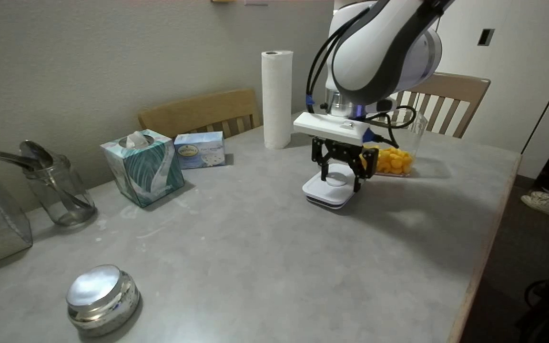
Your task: Place the lid on the container and push the button
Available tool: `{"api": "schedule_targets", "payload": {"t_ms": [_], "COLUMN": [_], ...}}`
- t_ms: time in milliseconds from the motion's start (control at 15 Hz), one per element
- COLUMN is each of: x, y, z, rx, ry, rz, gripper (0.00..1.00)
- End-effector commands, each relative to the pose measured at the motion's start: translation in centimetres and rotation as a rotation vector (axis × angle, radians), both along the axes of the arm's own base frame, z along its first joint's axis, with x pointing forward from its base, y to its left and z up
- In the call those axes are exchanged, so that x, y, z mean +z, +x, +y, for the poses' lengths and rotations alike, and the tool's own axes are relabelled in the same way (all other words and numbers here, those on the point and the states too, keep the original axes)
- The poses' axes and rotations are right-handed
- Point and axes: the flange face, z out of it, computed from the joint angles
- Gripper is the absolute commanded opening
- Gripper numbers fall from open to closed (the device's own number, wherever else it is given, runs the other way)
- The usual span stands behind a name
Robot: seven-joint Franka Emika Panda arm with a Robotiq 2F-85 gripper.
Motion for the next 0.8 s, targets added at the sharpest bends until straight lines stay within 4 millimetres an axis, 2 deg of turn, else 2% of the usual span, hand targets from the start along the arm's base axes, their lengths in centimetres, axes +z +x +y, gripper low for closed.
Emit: {"api": "schedule_targets", "payload": {"t_ms": [0, 400, 733], "x": [-0.5, 1.3, 3.0], "y": [-0.2, 0.0, 0.3], "z": [-0.3, 0.6, 2.0], "rx": [0.012, 0.049, 0.208], "ry": [0.02, 0.021, 0.072], "rz": [-0.007, -0.053, -0.08], "gripper": [0.6, 0.6, 0.6]}}
